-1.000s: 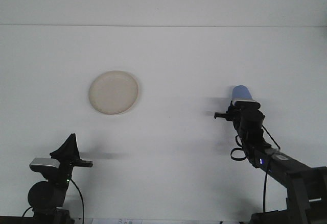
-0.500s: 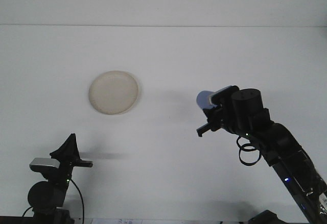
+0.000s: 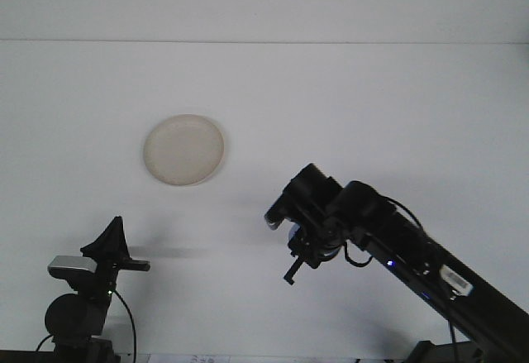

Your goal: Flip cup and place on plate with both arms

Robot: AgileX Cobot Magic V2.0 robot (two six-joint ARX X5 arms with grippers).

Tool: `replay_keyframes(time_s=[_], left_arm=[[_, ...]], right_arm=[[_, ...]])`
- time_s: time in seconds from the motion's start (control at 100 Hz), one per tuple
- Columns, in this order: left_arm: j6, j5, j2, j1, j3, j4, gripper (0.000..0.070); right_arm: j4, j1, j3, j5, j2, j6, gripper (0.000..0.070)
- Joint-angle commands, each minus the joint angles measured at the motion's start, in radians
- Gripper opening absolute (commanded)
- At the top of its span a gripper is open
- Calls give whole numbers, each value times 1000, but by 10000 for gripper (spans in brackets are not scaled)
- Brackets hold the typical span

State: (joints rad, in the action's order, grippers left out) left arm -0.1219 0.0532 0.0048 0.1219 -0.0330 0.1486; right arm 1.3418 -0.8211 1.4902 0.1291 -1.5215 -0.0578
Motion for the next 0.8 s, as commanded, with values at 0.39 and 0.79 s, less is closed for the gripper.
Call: replay_keyframes(time_s=[0.39, 0.79], left_arm=[[-3, -2, -1, 0, 19, 10, 12], [-3, -2, -1, 0, 19, 10, 12]], right_arm=[[15, -121, 22, -1, -202, 2, 0], [-41, -120, 22, 3, -215, -16, 0]])
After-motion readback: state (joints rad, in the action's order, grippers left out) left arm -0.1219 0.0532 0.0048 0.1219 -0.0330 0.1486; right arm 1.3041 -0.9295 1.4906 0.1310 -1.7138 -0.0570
